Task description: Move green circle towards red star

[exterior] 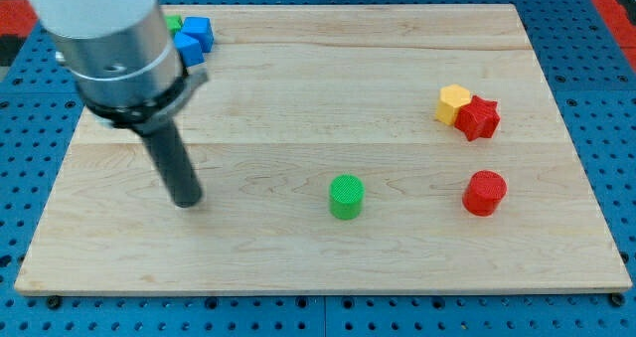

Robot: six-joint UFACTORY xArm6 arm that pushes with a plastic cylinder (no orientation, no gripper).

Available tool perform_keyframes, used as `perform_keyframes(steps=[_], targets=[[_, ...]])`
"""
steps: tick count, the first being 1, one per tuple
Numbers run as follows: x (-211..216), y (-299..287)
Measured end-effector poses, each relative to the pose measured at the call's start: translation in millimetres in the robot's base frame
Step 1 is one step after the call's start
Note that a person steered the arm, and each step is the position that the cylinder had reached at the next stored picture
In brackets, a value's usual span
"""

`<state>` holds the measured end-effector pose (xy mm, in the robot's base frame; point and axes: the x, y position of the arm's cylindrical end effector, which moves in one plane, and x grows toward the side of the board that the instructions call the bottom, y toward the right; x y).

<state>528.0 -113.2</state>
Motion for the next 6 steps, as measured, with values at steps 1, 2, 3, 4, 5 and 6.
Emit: perform_keyframes(steps=[1, 2, 3, 4, 5, 6], targets=[[10, 102], [9, 174], [-1, 208], [-23, 209], [-46, 235], [-54, 289]])
